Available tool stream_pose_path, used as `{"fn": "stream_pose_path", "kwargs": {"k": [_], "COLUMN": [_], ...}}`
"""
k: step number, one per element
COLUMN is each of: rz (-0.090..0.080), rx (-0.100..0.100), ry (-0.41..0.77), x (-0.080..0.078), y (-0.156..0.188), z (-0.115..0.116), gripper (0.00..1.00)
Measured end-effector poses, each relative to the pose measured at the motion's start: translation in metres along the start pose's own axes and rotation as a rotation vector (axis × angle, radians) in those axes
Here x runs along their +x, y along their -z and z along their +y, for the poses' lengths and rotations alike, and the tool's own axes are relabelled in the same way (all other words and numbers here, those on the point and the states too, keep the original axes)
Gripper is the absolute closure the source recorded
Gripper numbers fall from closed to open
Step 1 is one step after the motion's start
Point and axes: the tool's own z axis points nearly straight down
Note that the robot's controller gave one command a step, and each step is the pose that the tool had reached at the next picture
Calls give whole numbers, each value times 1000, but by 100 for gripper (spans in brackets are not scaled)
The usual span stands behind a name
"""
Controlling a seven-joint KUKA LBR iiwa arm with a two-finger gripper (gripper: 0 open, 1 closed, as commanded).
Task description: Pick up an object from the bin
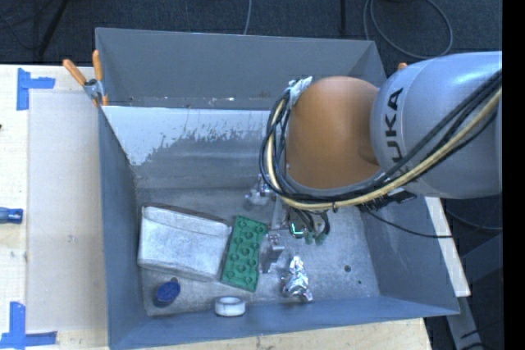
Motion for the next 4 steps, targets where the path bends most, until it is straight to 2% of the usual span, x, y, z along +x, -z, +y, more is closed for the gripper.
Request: {"fn": "stream_pose_path", "kwargs": {"k": [1,2,3,4], "rz": [-27,-23,-15,-9], "rx": [-5,-5,-2,-2], "ry": [-9,-12,12,-332], "x": [4,4,3,-16], "y": [-106,-103,-37,-25], "z": [13,13,12,0], "gripper": [0,100,100,100]}}
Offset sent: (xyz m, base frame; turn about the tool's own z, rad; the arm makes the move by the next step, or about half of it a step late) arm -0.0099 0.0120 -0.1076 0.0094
